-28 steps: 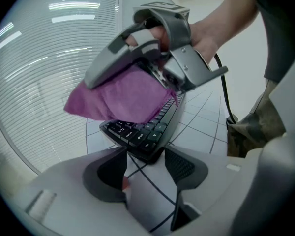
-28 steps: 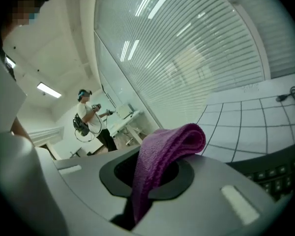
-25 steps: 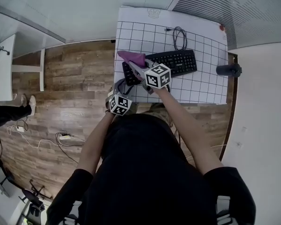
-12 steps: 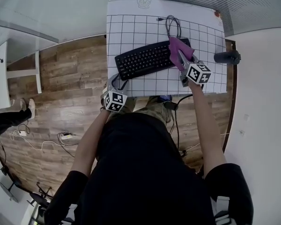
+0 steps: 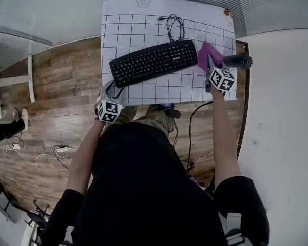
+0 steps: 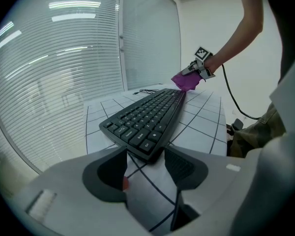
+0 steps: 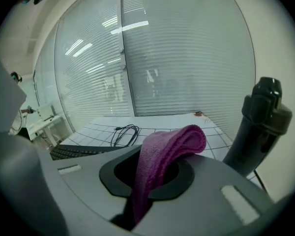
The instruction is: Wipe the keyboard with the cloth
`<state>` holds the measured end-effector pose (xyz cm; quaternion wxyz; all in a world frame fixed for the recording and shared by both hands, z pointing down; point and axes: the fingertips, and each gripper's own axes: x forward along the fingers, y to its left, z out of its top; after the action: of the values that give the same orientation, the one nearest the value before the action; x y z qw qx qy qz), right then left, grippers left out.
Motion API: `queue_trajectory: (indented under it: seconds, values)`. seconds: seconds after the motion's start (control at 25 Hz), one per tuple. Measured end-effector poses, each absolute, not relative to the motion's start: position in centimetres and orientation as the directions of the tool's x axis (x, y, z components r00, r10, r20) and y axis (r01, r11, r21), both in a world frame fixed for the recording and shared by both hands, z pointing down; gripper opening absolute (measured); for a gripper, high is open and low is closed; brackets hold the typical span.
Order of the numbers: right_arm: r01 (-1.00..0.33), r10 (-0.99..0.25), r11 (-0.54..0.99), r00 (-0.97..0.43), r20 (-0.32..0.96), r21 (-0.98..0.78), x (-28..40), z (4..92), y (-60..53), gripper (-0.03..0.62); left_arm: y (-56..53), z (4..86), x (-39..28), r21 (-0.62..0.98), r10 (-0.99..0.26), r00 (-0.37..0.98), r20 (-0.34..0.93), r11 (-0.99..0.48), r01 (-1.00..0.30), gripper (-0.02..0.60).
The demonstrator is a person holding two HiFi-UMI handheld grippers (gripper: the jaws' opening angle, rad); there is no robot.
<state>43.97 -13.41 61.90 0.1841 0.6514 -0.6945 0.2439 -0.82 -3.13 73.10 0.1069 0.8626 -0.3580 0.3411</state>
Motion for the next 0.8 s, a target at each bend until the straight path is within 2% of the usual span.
queue_trajectory:
  seconds: [0.24, 0.48, 0.64, 0.8]
  values:
    - [-0.993, -0.751, 0.115, -0.069, 0.656, 0.027, 42.5, 65.1, -13.5, 0.046, -3.0, 73.1, -0.9, -0.055, -0.54, 0.511, 0.669, -0.721, -0.69, 0.216]
    - [-0.989, -0.687, 0.096, -0.147, 0.712, -0.112, 37.9, 70.0, -12.5, 0.046, -3.1, 73.2, -0.7, -0.047, -0.537, 0.517, 0.667, -0.722, -0.69, 0.216]
    - [-0.983, -0.716, 0.005, -0.13, 0.686, -0.181, 37.0, 70.6, -12.6, 0.047, -3.2, 73.1, -0.8, -0.051, -0.537, 0.513, 0.67, -0.722, -0.69, 0.218]
    - [-0.981, -0.716, -0.001, -0.133, 0.686, -0.192, 36.9, 70.7, -12.8, 0.046, -3.1, 73.2, -0.8, -0.053, -0.54, 0.51, 0.67, -0.719, -0.693, 0.218]
